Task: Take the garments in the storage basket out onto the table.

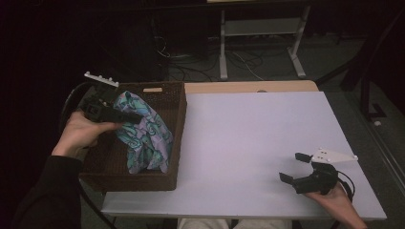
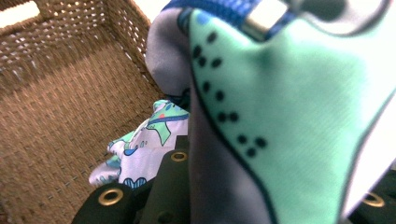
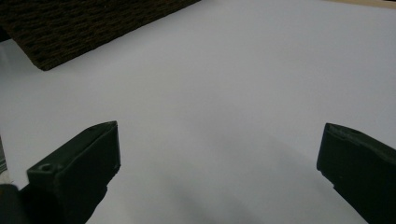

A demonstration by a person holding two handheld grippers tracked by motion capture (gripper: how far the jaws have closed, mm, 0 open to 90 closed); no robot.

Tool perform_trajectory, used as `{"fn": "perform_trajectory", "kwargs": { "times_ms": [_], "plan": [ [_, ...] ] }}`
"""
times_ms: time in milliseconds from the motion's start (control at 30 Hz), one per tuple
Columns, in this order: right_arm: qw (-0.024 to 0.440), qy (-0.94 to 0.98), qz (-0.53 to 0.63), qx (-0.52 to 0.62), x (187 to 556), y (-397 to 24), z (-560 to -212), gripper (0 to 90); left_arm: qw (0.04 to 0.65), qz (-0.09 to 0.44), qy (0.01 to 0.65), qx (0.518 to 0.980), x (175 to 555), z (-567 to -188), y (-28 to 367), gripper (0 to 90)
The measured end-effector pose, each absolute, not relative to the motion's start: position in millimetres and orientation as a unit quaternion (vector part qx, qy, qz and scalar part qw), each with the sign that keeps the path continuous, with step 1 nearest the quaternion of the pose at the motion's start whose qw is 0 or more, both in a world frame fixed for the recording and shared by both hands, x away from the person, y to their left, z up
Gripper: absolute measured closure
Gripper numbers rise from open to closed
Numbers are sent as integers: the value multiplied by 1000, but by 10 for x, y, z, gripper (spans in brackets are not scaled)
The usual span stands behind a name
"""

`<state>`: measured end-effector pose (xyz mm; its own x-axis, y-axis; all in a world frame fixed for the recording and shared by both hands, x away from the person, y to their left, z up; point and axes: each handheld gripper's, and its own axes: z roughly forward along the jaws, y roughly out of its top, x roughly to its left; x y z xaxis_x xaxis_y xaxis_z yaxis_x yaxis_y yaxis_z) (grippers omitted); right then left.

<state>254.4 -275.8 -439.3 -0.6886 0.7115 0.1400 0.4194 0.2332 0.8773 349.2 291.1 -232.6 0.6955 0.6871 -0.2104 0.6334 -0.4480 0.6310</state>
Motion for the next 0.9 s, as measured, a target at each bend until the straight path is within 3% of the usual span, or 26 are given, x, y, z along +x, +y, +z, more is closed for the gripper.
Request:
{"fn": "perform_trajectory", "kwargs": {
  "times_ms": [900],
  "plan": [
    [153, 771, 497, 367, 2543, -2766, -4386, 0, 354, 63, 384, 851, 3515, -1663, 2998, 809]
  ]
}}
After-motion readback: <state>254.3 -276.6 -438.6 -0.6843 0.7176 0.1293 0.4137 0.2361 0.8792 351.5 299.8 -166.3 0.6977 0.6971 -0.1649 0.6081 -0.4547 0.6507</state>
